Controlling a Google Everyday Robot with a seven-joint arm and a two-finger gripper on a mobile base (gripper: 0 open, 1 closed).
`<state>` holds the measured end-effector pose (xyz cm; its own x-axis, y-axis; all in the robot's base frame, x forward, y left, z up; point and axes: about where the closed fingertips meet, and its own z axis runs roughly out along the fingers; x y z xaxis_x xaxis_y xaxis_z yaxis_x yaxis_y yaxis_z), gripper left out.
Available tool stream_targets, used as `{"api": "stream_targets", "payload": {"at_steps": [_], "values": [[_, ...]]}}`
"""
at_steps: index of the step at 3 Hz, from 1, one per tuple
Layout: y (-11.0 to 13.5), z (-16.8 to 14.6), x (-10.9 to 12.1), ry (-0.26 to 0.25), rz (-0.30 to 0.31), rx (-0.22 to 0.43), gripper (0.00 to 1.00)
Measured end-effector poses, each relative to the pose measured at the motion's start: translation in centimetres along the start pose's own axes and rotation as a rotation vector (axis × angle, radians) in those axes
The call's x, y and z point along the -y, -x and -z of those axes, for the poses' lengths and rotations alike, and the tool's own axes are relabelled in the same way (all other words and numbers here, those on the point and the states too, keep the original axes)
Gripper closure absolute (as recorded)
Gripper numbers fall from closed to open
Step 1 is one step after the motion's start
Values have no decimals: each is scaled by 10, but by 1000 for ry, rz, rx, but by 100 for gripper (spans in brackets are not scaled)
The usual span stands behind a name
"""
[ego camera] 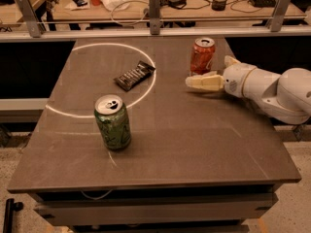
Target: Move coke can near green can
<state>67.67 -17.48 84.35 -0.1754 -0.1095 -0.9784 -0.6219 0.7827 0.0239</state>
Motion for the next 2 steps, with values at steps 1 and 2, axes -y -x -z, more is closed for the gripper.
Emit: {"api": "stream_targets", "payload": {"at_steps": [1, 2], "values": [[4, -12, 1, 21, 24, 6, 0], [11, -18, 3, 28, 48, 10, 0]]}}
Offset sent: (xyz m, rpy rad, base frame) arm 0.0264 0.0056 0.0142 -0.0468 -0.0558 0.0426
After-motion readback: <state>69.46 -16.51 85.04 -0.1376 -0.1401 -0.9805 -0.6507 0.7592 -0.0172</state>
